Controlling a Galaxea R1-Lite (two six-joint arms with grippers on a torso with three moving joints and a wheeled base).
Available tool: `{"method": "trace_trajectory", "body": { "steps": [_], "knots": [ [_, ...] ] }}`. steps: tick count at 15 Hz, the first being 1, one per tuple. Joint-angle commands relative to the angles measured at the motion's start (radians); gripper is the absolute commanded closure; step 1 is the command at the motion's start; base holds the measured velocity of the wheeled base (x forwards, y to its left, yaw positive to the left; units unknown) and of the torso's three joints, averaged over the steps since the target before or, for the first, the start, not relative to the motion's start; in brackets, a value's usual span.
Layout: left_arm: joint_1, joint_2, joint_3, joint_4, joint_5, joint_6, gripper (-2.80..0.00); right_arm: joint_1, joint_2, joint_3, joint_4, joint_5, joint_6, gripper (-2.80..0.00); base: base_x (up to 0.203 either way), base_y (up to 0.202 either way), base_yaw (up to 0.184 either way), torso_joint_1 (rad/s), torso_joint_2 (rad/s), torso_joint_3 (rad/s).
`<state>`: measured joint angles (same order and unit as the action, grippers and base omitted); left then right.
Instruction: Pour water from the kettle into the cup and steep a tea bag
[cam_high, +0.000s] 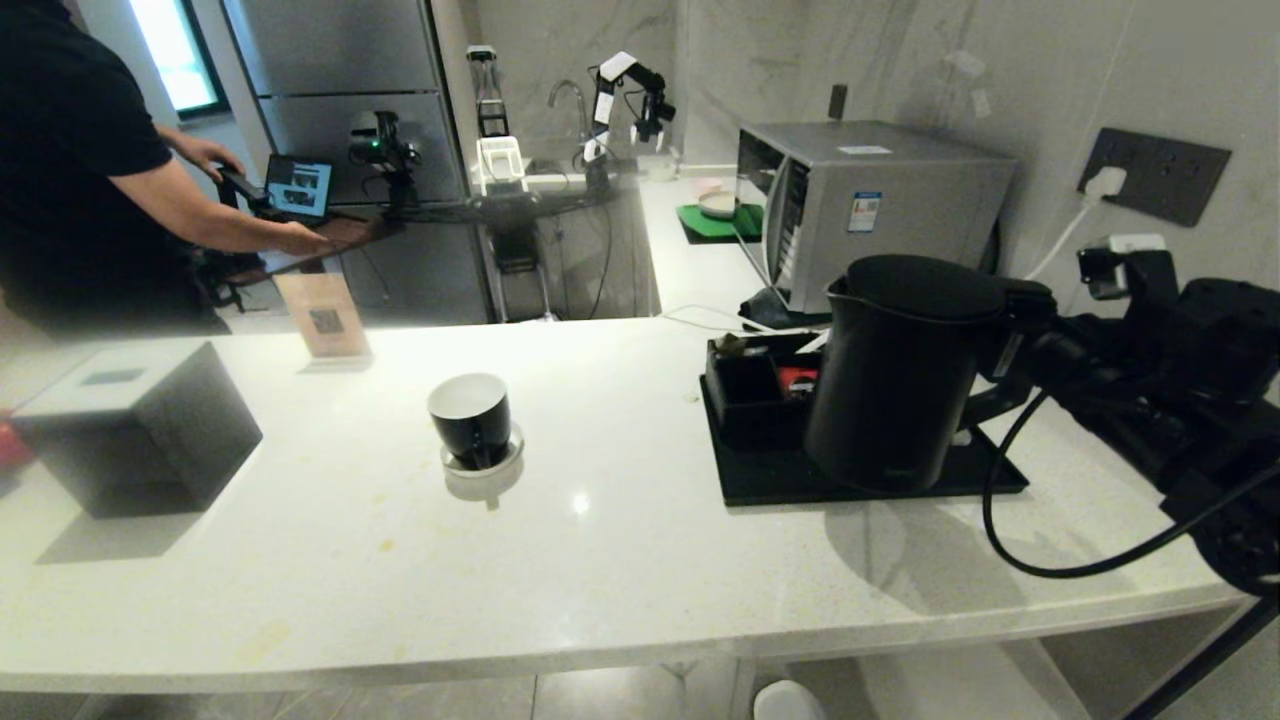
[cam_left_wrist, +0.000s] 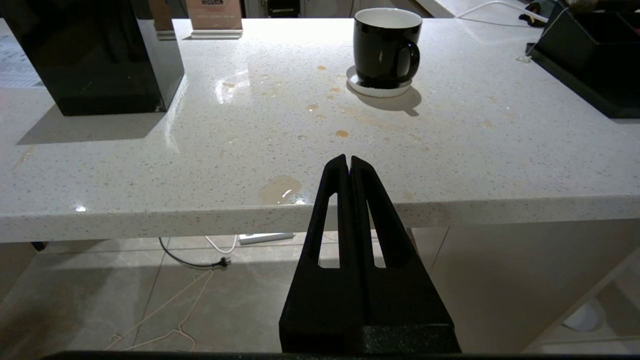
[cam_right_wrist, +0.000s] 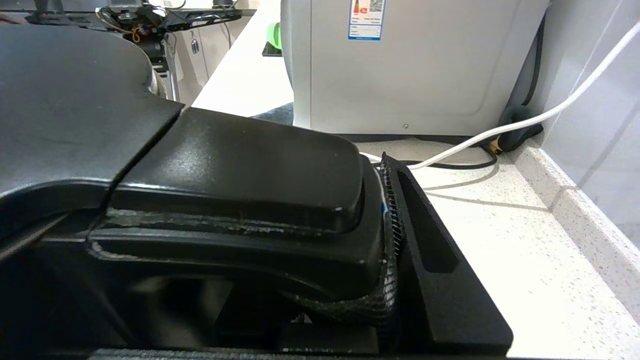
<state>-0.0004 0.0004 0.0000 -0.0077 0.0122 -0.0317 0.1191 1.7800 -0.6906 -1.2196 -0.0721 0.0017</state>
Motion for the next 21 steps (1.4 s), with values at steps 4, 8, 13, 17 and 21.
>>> {"method": "trace_trajectory", "body": {
  "steps": [4, 8, 13, 17, 21],
  "knots": [
    [0.000, 0.000, 0.000, -0.001, 0.000, -0.001, 0.00, 0.001, 0.003, 0.000, -0.008, 0.000, 0.001, 0.00, 0.000, 0.000, 0.000, 0.000, 0.00, 0.000],
    [0.000, 0.001, 0.000, 0.000, 0.000, -0.001, 0.00, 0.001, -0.001, -0.001, -0.008, 0.000, 0.001, 0.00, 0.000, 0.000, 0.000, 0.000, 0.00, 0.000],
    [0.000, 0.000, 0.000, 0.000, 0.001, -0.001, 0.00, 0.002, -0.008, -0.003, -0.008, -0.002, 0.000, 0.00, 0.000, 0.000, 0.000, 0.000, 0.00, 0.000],
    [0.000, 0.000, 0.000, -0.001, 0.000, -0.001, 0.00, 0.002, -0.015, 0.000, -0.032, 0.001, 0.001, 0.00, 0.000, 0.000, 0.000, 0.000, 0.00, 0.000],
    [0.000, 0.001, 0.000, -0.001, 0.000, -0.001, 0.00, 0.002, -0.022, 0.002, -0.032, 0.002, 0.001, 0.00, 0.000, 0.000, 0.000, 0.000, 0.00, 0.000]
  ]
}}
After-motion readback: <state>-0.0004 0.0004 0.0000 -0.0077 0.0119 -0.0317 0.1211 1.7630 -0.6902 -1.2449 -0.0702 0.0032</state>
